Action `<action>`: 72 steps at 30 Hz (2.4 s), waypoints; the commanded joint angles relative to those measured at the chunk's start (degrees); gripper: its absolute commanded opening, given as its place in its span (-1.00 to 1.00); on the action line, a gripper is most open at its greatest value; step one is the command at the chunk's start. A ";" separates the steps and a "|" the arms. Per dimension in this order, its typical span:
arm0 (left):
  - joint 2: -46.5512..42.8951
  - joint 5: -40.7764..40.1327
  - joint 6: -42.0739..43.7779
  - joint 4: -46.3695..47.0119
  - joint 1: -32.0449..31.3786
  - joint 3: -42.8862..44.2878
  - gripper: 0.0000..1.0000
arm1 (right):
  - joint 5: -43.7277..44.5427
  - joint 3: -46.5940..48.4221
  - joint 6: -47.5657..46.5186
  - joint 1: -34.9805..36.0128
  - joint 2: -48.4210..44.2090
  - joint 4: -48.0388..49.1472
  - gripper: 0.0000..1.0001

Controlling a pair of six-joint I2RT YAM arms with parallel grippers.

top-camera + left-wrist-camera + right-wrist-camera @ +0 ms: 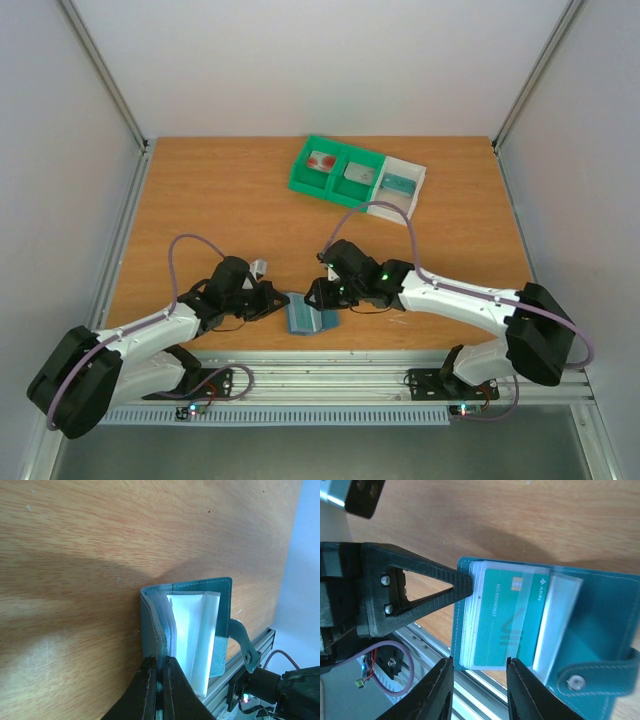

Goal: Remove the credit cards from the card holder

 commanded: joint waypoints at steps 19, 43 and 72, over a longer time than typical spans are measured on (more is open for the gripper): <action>-6.82 -8.54 2.32 -11.88 -0.28 1.49 -0.49 | -3.89 -6.19 -0.43 -1.32 11.28 11.97 -0.50; -1.06 -3.77 1.15 -2.00 -1.42 0.61 -0.45 | -9.12 -9.27 1.45 -3.80 14.67 19.87 -0.54; 3.81 -8.27 3.84 -2.55 -1.42 -1.39 -0.72 | -10.64 -8.78 2.24 -3.83 17.69 22.33 -0.61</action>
